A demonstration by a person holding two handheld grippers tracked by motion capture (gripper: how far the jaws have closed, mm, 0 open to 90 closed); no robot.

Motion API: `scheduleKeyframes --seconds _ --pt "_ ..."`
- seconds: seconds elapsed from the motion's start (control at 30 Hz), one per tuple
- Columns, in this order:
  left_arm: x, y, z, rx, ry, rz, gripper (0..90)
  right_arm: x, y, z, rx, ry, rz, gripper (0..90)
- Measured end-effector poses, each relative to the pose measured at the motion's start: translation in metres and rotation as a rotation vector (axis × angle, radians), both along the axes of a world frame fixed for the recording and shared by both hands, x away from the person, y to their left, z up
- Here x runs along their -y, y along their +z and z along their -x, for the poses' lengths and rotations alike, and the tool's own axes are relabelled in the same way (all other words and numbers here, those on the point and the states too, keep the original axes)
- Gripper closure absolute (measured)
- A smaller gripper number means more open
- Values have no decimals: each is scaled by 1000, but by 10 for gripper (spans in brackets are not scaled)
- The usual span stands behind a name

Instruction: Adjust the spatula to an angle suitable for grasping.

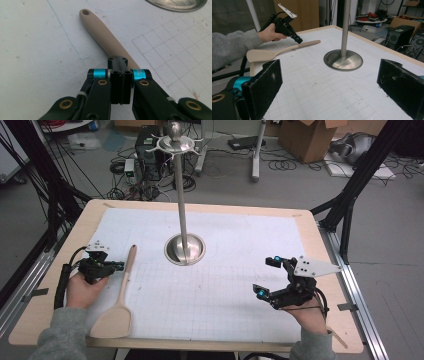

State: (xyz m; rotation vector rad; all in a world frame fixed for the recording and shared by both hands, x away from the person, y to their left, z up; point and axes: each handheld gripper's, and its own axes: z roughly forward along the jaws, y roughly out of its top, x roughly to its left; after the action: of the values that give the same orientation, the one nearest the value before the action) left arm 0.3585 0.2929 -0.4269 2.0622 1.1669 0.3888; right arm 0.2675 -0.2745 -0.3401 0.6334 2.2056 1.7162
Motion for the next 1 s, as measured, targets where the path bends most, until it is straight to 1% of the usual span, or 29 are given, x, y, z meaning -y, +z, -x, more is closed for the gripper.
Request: scheduleKeyframes --seconds 0.13,0.17,0.2,0.33,0.43,0.47,0.57,0.77,0.83,0.93,1.0 --pt "5 -4 -2 -15 -13 -15 894 0 0 0 2 1 1 53" --pt "5 -4 -2 -13 -12 -13 894 0 0 0 3 1 1 53" --pt "6 -5 -2 -17 -11 0 894 0 0 0 3 1 1 53" --pt "7 -5 -3 -18 -22 -1 894 0 0 0 8 0 -1 53" --pt "8 -6 -3 -24 -26 5 894 0 -1 0 3 1 2 53" --pt "9 -5 -3 -29 -33 -3 894 -1 -1 0 -4 0 5 53" --pt "13 -3 -3 -36 -53 -29 894 -1 -1 -1 -2 2 6 53" --pt "24 0 -4 -42 -90 -54 894 -1 -1 -1 2 2 5 53" --pt "26 0 -4 -44 -94 -53 894 -1 -1 0 -3 1 3 53" --pt "24 -1 -5 -55 -98 -33 894 -1 -1 0 2 3 3 53" --pt "24 -1 -5 -53 -101 -39 895 -2 -1 0 -3 1 6 53"
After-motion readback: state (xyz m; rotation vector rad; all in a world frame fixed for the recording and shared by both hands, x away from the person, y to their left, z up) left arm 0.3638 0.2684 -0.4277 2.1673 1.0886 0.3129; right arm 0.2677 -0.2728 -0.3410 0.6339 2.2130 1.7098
